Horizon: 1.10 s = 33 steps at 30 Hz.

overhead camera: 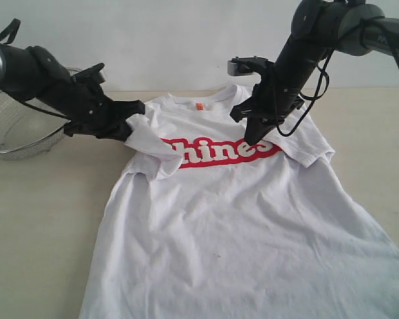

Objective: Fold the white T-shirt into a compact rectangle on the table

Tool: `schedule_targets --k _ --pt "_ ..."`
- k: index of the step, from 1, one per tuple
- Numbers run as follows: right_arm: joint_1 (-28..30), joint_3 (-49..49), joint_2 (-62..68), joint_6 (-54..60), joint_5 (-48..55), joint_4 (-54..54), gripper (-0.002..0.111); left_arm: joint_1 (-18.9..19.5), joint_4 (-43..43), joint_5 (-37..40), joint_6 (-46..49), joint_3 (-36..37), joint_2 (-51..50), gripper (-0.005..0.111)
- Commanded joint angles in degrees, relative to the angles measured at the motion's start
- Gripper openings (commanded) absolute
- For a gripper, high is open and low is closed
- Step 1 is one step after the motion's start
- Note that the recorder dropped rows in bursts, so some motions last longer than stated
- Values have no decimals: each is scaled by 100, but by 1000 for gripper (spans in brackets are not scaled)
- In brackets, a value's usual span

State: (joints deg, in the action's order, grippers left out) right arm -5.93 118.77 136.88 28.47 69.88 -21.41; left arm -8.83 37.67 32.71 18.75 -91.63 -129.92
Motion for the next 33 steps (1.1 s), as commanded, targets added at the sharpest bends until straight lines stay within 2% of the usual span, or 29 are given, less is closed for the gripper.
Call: schedule_targets --k 1,4,7,11,14,19,22,24,26,28,30,33 --pt "7 -18 -31 68 8 12 0 -477 505 -120 746 -426 26 5" --pt "7 -18 -31 68 8 12 0 -782 878 -94 1237 -680 -1 5" --pt "7 -18 -31 68 8 12 0 -962 913 163 1278 -934 -113 5" --pt "7 -18 -31 104 8 -50 0 -935 733 425 1263 -1014 -66 5" --pt "7 -18 -31 323 8 -292 0 -801 281 529 1194 -1014 162 5" --pt "-72 -18 -31 274 8 -477 0 -480 -1077 1100 562 -1014 601 5" --pt "-238 -18 -31 215 8 -548 9 -268 -1135 1760 562 -1014 692 5" --pt "-367 -18 -31 215 -5 -533 22 -164 -1135 2152 662 -1001 692 5" --pt "-461 -18 -31 170 -376 -504 41 -96 -1120 2482 700 -871 692 5" --pt "-497 -18 -31 -85 -758 -489 52 -86 -1097 2710 749 -690 692 5" --pt "-501 -18 -31 -543 -1230 -475 50 -98 -808 2663 955 -286 692 5" --pt "-501 -18 -18 -568 -1600 -445 40 -98 -23 1926 1212 395 692 5"
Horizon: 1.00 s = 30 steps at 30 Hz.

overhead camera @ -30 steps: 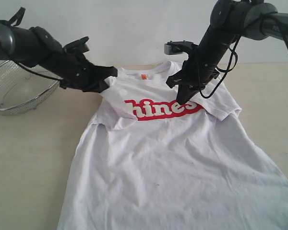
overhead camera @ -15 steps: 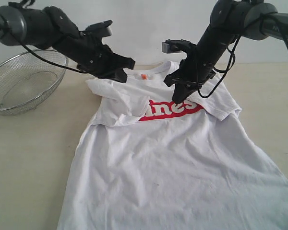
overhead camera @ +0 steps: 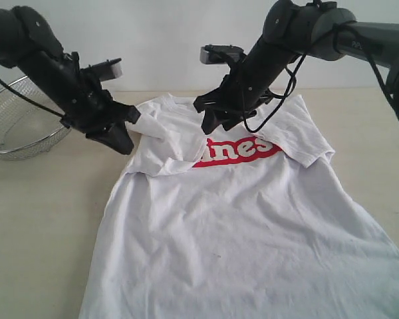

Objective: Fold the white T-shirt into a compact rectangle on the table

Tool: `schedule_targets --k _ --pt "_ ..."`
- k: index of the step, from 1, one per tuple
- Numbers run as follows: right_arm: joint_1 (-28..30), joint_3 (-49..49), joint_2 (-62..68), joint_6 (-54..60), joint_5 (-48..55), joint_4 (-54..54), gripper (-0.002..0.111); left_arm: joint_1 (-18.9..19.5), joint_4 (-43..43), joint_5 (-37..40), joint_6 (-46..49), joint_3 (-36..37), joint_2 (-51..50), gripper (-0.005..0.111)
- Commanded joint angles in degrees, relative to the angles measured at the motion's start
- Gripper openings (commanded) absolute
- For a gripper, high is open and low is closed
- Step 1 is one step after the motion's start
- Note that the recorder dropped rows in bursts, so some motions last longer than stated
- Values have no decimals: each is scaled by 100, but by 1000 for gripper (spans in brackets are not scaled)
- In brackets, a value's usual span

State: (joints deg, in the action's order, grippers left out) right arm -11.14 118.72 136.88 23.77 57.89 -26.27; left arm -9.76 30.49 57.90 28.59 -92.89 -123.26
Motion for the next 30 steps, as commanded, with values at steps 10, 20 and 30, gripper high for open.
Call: schedule_targets --k 10,20,30 --pt "20 22 410 -283 -1036 -154 41 -17 1846 -1744 1086 1381 26 5" --pt "20 22 495 -534 -1287 -226 62 -17 2413 -2213 1509 1381 -36 5" --pt "-28 22 581 -532 -1309 -477 62 -27 2958 -2161 1886 1381 -302 5"
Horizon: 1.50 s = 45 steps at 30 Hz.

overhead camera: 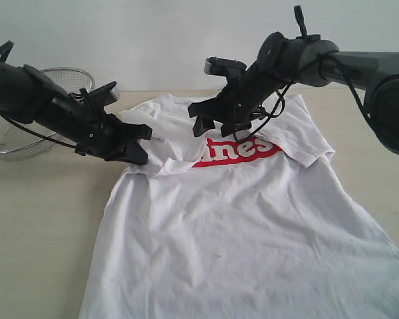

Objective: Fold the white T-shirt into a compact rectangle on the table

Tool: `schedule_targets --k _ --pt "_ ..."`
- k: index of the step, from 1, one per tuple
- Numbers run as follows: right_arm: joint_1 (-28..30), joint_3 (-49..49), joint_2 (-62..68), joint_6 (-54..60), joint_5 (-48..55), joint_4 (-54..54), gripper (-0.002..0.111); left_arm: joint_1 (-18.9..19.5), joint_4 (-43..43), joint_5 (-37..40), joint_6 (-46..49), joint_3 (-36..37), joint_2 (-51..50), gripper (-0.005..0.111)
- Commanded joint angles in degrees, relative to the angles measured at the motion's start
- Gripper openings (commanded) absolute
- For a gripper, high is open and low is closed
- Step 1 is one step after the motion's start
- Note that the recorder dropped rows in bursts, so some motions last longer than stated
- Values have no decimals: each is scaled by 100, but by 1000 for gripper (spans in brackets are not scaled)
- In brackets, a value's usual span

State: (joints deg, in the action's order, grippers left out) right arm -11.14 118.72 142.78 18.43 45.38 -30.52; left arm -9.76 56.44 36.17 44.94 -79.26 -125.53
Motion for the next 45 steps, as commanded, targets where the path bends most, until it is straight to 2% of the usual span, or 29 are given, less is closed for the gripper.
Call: schedule_targets --k 1,14,21,30,42,45 --pt "-40 22 9 2 -58 -51 62 -27 365 13 251 18 -86 5" --pt "-160 37 192 2 -74 -230 61 -27 -94 -59 -211 18 -184 5" --pt "-216 83 192 14 -1 -385 43 -27 -94 -59 -211 18 -184 5" --pt "-204 83 171 4 119 -383 43 -27 -95 -45 -208 18 -184 5" --pt "-215 723 171 -36 708 -383 43 -27 -95 -55 -208 18 -184 5" --pt "-215 723 171 -50 752 -347 39 -27 -95 -55 -208 18 -184 5"
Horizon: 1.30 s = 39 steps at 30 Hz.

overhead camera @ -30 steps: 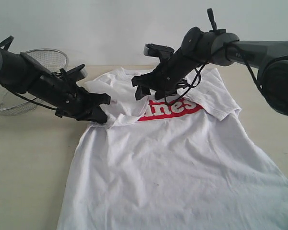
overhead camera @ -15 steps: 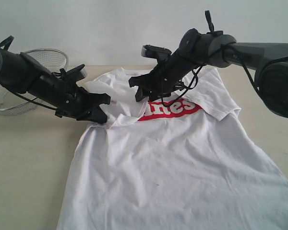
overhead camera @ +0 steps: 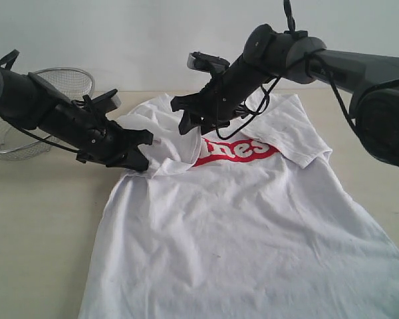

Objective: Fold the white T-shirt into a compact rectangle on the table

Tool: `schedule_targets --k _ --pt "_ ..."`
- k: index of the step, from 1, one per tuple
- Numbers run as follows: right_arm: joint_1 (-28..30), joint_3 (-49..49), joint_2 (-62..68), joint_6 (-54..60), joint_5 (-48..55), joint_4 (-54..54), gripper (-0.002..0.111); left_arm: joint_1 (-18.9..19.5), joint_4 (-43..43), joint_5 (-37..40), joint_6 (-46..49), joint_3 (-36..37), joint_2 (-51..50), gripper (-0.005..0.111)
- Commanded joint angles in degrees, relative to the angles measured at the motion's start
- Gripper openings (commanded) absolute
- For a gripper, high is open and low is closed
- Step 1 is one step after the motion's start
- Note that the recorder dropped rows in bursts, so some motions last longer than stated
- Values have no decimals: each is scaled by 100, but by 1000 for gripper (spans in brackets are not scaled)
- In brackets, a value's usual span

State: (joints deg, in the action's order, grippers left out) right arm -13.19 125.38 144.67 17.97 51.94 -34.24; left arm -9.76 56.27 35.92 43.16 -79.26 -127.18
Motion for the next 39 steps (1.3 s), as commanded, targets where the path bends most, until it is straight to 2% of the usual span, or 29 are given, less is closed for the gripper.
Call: schedule_targets --k 1,5,11,12,14,29,39 --pt "-10 56 -18 -4 119 25 35 -27 -78 -30 -30 18 -20 5" --pt "-10 56 -8 -4 192 101 18 -27 -78 -30 -30 18 -20 5" --pt "-10 56 2 -4 241 372 17 -27 -78 -30 -30 18 -20 5" --pt "-10 56 2 48 229 385 14 -27 -78 -30 -30 18 -20 5" --pt "-10 56 2 202 229 385 -1 -27 -78 -30 -30 18 -20 5" --pt "1 56 -225 207 215 459 0 -27 -78 -19 -30 18 -20 5" --pt "1 56 -482 -65 532 965 0 -27 -78 -5 -30 18 -20 5"
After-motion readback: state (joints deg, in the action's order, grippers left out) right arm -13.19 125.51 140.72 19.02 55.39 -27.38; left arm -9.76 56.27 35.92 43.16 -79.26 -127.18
